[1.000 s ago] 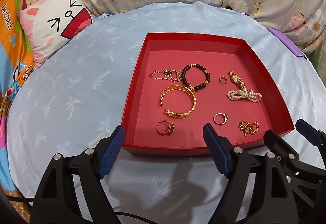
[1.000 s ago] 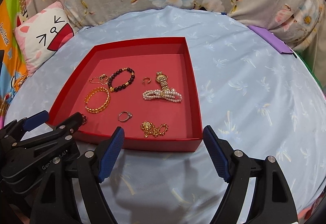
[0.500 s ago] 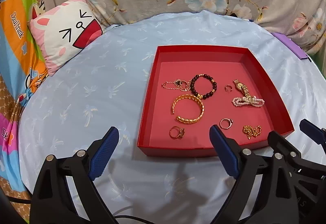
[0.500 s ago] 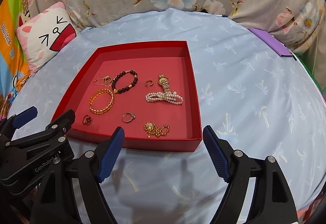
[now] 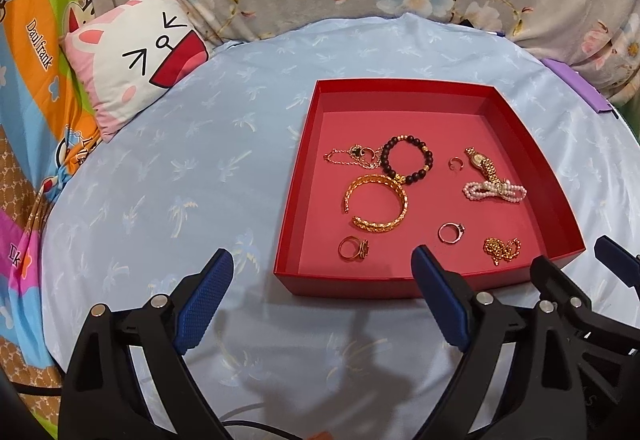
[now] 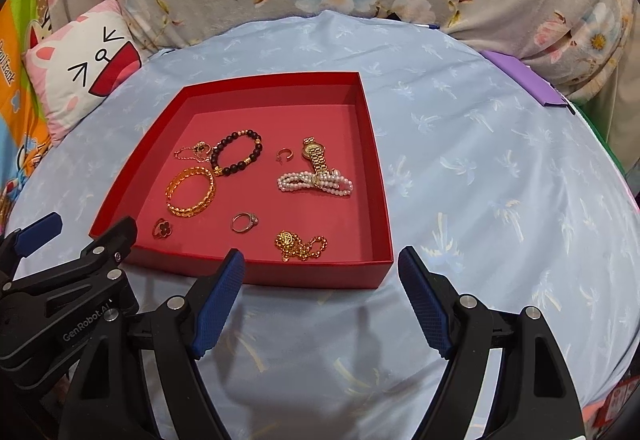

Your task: Organize jewelry

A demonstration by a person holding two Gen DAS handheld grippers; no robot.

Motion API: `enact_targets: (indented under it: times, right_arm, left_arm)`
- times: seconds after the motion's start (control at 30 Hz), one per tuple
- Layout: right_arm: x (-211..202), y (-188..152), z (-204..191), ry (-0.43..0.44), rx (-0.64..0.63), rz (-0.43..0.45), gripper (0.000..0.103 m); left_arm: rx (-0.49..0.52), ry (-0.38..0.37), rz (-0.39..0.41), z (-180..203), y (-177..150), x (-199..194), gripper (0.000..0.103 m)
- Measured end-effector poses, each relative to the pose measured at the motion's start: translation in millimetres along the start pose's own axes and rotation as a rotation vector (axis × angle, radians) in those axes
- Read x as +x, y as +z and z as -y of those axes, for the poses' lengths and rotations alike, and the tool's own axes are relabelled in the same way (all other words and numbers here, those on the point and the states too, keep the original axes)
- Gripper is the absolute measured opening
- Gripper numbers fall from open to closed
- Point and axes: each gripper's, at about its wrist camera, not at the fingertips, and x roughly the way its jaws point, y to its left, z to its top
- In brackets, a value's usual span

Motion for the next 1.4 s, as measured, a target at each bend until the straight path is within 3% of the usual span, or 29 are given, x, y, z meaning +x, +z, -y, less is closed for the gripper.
enact_targets:
  times: [1.4]
  right_arm:
    - [-0.5, -2.7, 0.0, -0.020, -0.005, -0.002, 0.078]
  left_arm:
    - [-0.002, 0.051, -0.006, -0.1, -3.4, -3.2, 0.088]
